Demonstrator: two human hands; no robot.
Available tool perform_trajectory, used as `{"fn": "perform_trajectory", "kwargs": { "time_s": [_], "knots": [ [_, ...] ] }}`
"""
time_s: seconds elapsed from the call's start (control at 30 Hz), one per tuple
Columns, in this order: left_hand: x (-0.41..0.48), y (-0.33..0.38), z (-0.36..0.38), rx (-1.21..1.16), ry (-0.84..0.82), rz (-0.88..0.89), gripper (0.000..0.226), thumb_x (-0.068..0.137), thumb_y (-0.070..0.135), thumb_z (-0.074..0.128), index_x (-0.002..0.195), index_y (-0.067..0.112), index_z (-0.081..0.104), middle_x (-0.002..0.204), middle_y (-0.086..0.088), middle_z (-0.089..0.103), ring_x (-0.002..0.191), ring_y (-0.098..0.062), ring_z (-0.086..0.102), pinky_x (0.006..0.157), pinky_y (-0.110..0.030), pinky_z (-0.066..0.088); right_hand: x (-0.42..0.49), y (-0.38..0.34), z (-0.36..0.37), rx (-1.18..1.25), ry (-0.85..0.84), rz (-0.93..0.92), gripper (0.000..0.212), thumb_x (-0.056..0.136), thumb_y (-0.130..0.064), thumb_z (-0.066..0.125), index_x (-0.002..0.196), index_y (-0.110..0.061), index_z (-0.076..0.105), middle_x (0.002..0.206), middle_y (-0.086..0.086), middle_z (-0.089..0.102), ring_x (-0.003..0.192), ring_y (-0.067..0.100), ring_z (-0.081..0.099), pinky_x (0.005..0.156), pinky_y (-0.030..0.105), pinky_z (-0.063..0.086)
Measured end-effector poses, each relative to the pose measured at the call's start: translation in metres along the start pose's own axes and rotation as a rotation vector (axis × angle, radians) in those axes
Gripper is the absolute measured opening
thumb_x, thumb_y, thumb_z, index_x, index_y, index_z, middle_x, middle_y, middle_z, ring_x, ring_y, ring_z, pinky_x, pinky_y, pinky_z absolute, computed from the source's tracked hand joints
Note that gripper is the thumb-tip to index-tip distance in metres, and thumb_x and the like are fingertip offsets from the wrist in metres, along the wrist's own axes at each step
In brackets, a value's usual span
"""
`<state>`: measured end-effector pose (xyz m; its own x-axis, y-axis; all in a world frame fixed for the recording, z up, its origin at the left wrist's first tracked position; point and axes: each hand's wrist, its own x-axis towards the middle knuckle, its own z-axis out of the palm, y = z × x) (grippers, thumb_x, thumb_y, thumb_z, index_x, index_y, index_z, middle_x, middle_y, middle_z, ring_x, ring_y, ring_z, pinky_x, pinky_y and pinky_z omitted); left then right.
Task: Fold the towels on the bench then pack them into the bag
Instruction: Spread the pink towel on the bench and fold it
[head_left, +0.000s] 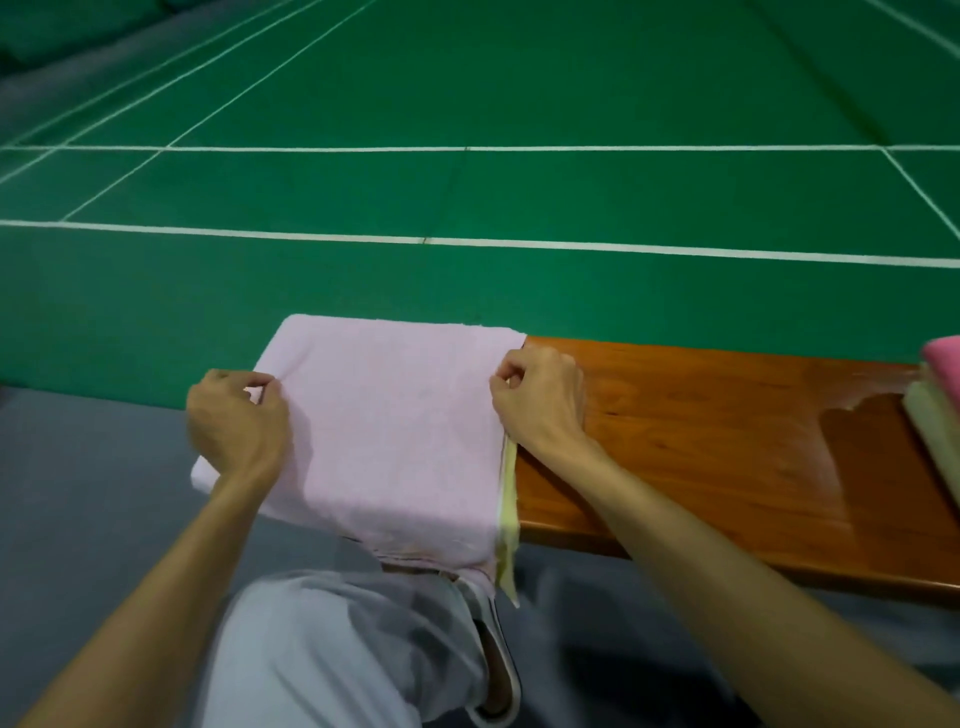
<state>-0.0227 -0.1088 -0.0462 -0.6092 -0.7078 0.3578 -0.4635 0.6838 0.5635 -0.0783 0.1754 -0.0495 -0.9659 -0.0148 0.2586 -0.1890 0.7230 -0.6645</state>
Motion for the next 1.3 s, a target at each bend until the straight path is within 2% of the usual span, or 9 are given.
{"fn": "perform_trajectory", "kwargs": {
  "time_s": [0.13, 0.27, 0.4, 0.57, 0.63, 0.8, 0.93, 1.13, 1.3],
  "knots": [
    [-0.01, 0.019, -0.012, -0.14, 0.123, 0.192, 0.011, 0.091, 0.014, 0.067, 0.094, 0.009, 0.076, 0.1, -0.013, 0.063, 0.093, -0.033, 0.058, 0.075, -0.036, 0.043, -0.001, -0.004, -0.025, 0.277, 0.129, -0.06, 0.01, 0.092, -0.018, 0.067, 0.083, -0.015, 0.063, 0.078, -0.004, 0.061, 0.07, 0.015, 0.056, 0.061, 0.032, 0.047],
    [-0.021, 0.055, -0.022, -0.321, 0.095, 0.303, 0.009, 0.098, 0.014, 0.059, 0.099, 0.007, 0.066, 0.102, -0.008, 0.065, 0.091, -0.019, 0.058, 0.083, -0.03, 0.045, 0.001, 0.003, -0.041, 0.722, -0.012, 0.293, 0.013, 0.106, -0.021, 0.048, 0.094, -0.015, 0.05, 0.081, 0.003, 0.05, 0.07, 0.017, 0.046, 0.057, 0.027, 0.038],
    [-0.032, 0.098, -0.028, -0.428, -0.069, 0.253, 0.007, 0.104, 0.017, 0.05, 0.103, 0.011, 0.054, 0.105, 0.003, 0.067, 0.079, -0.014, 0.057, 0.075, -0.035, 0.048, 0.007, 0.021, -0.059, 1.007, 0.005, 0.565, 0.013, 0.105, -0.016, 0.047, 0.095, -0.013, 0.056, 0.103, 0.019, 0.059, 0.093, 0.026, 0.054, 0.087, 0.045, 0.052],
    [-0.063, 0.136, -0.023, -0.417, -0.181, 0.435, 0.005, 0.105, 0.02, 0.045, 0.102, 0.015, 0.046, 0.085, 0.002, 0.062, 0.071, -0.02, 0.055, 0.068, -0.046, 0.046, 0.014, 0.052, -0.115, 1.158, 0.106, 0.613, 0.016, 0.099, 0.002, 0.046, 0.098, 0.001, 0.061, 0.087, 0.014, 0.066, 0.081, 0.025, 0.062, 0.068, 0.031, 0.055],
    [-0.08, 0.145, -0.009, -0.447, -0.26, 0.452, 0.007, 0.106, 0.019, 0.048, 0.102, 0.013, 0.045, 0.079, 0.006, 0.055, 0.066, -0.008, 0.051, 0.065, -0.044, 0.041, 0.011, 0.069, -0.129, 1.231, 0.019, 0.72, 0.024, 0.093, 0.005, 0.047, 0.106, 0.01, 0.067, 0.099, 0.019, 0.074, 0.089, 0.03, 0.071, 0.076, 0.037, 0.061],
    [-0.129, 0.136, 0.045, -0.443, -0.586, 0.209, 0.05, 0.098, 0.029, 0.067, 0.135, 0.006, 0.042, 0.129, -0.007, 0.057, 0.112, -0.023, 0.061, 0.095, -0.036, 0.047, -0.008, 0.114, -0.137, 0.997, -0.021, 0.872, 0.025, 0.094, 0.002, 0.052, 0.111, 0.01, 0.07, 0.114, 0.019, 0.074, 0.091, 0.031, 0.071, 0.078, 0.039, 0.058],
    [-0.152, 0.135, 0.052, -0.465, -0.491, 0.143, 0.073, 0.089, 0.032, 0.075, 0.142, -0.004, 0.041, 0.129, -0.005, 0.05, 0.122, -0.025, 0.053, 0.108, -0.037, 0.04, -0.01, 0.129, -0.145, 0.987, -0.024, 0.83, 0.025, 0.098, -0.003, 0.051, 0.11, 0.001, 0.072, 0.113, 0.015, 0.075, 0.106, 0.034, 0.07, 0.097, 0.048, 0.054],
    [-0.143, 0.123, 0.054, -0.101, -0.487, 0.248, 0.091, 0.081, 0.072, 0.036, 0.145, 0.008, 0.048, 0.144, -0.013, 0.052, 0.135, -0.034, 0.043, 0.11, -0.048, 0.032, -0.006, 0.158, -0.154, 0.785, 0.145, 0.92, 0.027, 0.096, -0.006, 0.049, 0.108, 0.008, 0.068, 0.105, 0.016, 0.072, 0.092, 0.035, 0.068, 0.078, 0.044, 0.055],
    [-0.135, 0.107, 0.064, 0.185, -0.585, 0.401, 0.09, 0.085, 0.076, 0.005, 0.163, 0.032, 0.021, 0.172, 0.0, 0.011, 0.158, -0.024, 0.006, 0.125, -0.048, 0.006, -0.006, 0.18, -0.174, 0.446, 0.234, 0.868, 0.016, 0.1, -0.008, 0.043, 0.106, -0.004, 0.057, 0.096, 0.009, 0.056, 0.086, 0.025, 0.053, 0.066, 0.032, 0.043]
  ]
}}
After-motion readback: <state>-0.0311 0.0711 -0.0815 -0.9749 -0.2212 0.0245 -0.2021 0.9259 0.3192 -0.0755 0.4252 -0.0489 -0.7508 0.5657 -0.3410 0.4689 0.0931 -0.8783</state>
